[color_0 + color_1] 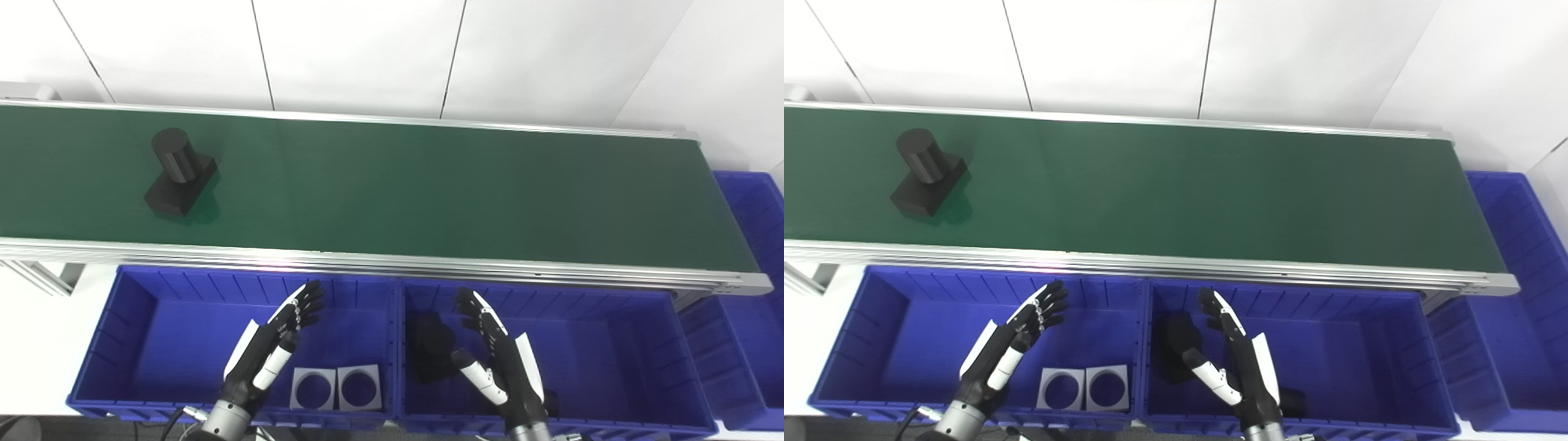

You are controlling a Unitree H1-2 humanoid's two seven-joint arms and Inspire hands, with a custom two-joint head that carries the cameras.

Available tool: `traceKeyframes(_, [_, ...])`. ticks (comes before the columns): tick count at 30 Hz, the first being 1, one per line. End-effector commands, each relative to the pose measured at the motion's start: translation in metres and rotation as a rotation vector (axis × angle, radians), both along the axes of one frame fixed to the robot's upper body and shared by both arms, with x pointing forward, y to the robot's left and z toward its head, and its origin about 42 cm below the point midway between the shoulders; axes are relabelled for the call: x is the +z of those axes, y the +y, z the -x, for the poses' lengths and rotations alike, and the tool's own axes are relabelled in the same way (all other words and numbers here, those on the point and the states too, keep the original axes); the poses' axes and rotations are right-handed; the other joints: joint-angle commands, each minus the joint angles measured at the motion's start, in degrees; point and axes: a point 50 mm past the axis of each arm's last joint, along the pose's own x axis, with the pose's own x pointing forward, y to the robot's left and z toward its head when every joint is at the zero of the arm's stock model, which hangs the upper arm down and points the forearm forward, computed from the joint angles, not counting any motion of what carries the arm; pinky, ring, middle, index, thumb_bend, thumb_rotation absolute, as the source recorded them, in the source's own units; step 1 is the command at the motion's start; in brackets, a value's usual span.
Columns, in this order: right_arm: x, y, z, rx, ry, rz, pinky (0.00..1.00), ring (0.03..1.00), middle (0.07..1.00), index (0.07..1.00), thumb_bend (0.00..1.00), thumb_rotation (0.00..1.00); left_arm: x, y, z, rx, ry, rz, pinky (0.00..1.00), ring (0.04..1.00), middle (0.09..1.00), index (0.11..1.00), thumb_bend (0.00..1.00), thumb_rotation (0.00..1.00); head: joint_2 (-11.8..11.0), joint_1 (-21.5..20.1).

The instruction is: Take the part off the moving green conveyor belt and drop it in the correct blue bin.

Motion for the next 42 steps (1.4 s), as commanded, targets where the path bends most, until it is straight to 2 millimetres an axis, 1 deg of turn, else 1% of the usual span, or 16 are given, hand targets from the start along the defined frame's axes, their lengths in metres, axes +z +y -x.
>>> traceKeyframes(1, [0.007, 0.004, -0.003, -0.001, -0.067, -0.024, 0.82, 0.869, 0.875, 0.898, 0.78, 0.87, 0.007, 0.001, -0.006, -0.011, -0.058, 0.009, 0.86, 0.886, 0.915, 0.917, 0.74, 0.95, -0.1, 0.1])
traceKeyframes(4, [0.006, 0.005, -0.003, -0.003, -0.062, -0.038, 0.82, 0.869, 0.876, 0.898, 0.78, 0.87, 0.004, 0.003, -0.006, -0.009, -0.044, 0.005, 0.85, 0.886, 0.915, 0.916, 0.76, 0.95, -0.6, 0.8])
traceKeyframes(9, [0.005, 0.005, -0.003, 0.006, -0.059, -0.038, 0.83, 0.882, 0.890, 0.907, 0.75, 0.86, 0.000, 0.005, -0.005, -0.011, -0.026, 0.009, 0.86, 0.892, 0.919, 0.919, 0.75, 0.94, -1.4, 1.2])
traceKeyframes(14, [0.003, 0.006, -0.004, 0.003, -0.058, -0.025, 0.82, 0.873, 0.884, 0.902, 0.74, 0.87, -0.003, 0.006, -0.005, -0.013, -0.018, 0.000, 0.86, 0.894, 0.921, 0.919, 0.75, 0.93, -2.7, 1.8])
traceKeyframes(18, [0.001, 0.006, -0.004, -0.003, -0.055, -0.024, 0.81, 0.872, 0.884, 0.900, 0.76, 0.86, -0.004, 0.007, -0.005, -0.012, -0.017, -0.034, 0.85, 0.890, 0.920, 0.919, 0.76, 0.95, -3.2, 2.1])
traceKeyframes(19, [0.001, 0.005, -0.004, -0.001, -0.050, -0.030, 0.82, 0.878, 0.888, 0.904, 0.76, 0.86, -0.005, 0.007, -0.006, -0.013, -0.015, -0.035, 0.85, 0.892, 0.921, 0.919, 0.76, 0.94, -3.8, 2.7])
traceKeyframes(23, [-0.002, 0.004, -0.004, -0.003, -0.044, -0.025, 0.81, 0.870, 0.882, 0.904, 0.76, 0.87, -0.006, 0.004, -0.008, -0.017, -0.013, -0.040, 0.85, 0.896, 0.924, 0.917, 0.75, 0.93, -4.5, 3.8])
traceKeyframes(27, [-0.003, -0.001, -0.002, -0.004, -0.038, -0.027, 0.82, 0.873, 0.882, 0.905, 0.76, 0.87, -0.007, 0.000, -0.007, -0.022, -0.013, -0.039, 0.85, 0.890, 0.919, 0.910, 0.74, 0.92, -5.8, 6.3])
traceKeyframes(30, [-0.006, -0.003, -0.002, -0.015, -0.028, -0.036, 0.82, 0.870, 0.880, 0.902, 0.76, 0.86, -0.008, -0.003, -0.008, -0.023, -0.012, -0.046, 0.84, 0.885, 0.915, 0.906, 0.72, 0.89, -7.1, 9.6])
traceKeyframes(31, [-0.006, -0.003, -0.002, -0.017, -0.027, -0.038, 0.82, 0.870, 0.881, 0.903, 0.76, 0.86, -0.009, -0.003, -0.009, -0.025, -0.010, -0.056, 0.84, 0.882, 0.911, 0.903, 0.73, 0.89, -7.3, 9.9])
traceKeyframes(32, [-0.007, -0.004, -0.002, -0.020, -0.027, -0.038, 0.83, 0.870, 0.882, 0.904, 0.76, 0.85, -0.011, -0.004, -0.009, -0.027, -0.007, -0.065, 0.84, 0.883, 0.911, 0.902, 0.74, 0.89, -8.0, 11.7])
traceKeyframes(35, [-0.007, -0.005, -0.004, -0.019, -0.032, -0.036, 0.82, 0.868, 0.886, 0.903, 0.73, 0.85, -0.014, -0.006, -0.011, -0.029, 0.003, -0.067, 0.84, 0.881, 0.903, 0.895, 0.77, 0.87, -8.9, 13.5])
traceKeyframes(37, [-0.006, -0.007, -0.006, -0.022, -0.048, -0.023, 0.82, 0.867, 0.884, 0.905, 0.71, 0.86, -0.016, -0.009, -0.013, -0.031, 0.004, -0.068, 0.84, 0.879, 0.896, 0.887, 0.79, 0.86, -9.9, 15.8])
traceKeyframes(39, [-0.004, -0.008, -0.007, -0.032, -0.067, -0.011, 0.83, 0.870, 0.885, 0.908, 0.72, 0.87, -0.017, -0.012, -0.014, -0.027, 0.004, -0.082, 0.83, 0.868, 0.881, 0.876, 0.80, 0.86, -11.0, 18.2])
traceKeyframes(40, [-0.002, -0.008, -0.007, -0.035, -0.075, -0.013, 0.84, 0.875, 0.888, 0.911, 0.73, 0.87, -0.018, -0.013, -0.014, -0.025, 0.004, -0.086, 0.83, 0.864, 0.878, 0.872, 0.81, 0.86, -11.0, 18.2])
traceKeyframes(42, [0.002, -0.009, -0.008, -0.050, -0.099, -0.018, 0.86, 0.885, 0.898, 0.922, 0.77, 0.88, -0.019, -0.016, -0.015, -0.027, 0.002, -0.093, 0.81, 0.854, 0.871, 0.866, 0.83, 0.86, -11.5, 20.0])
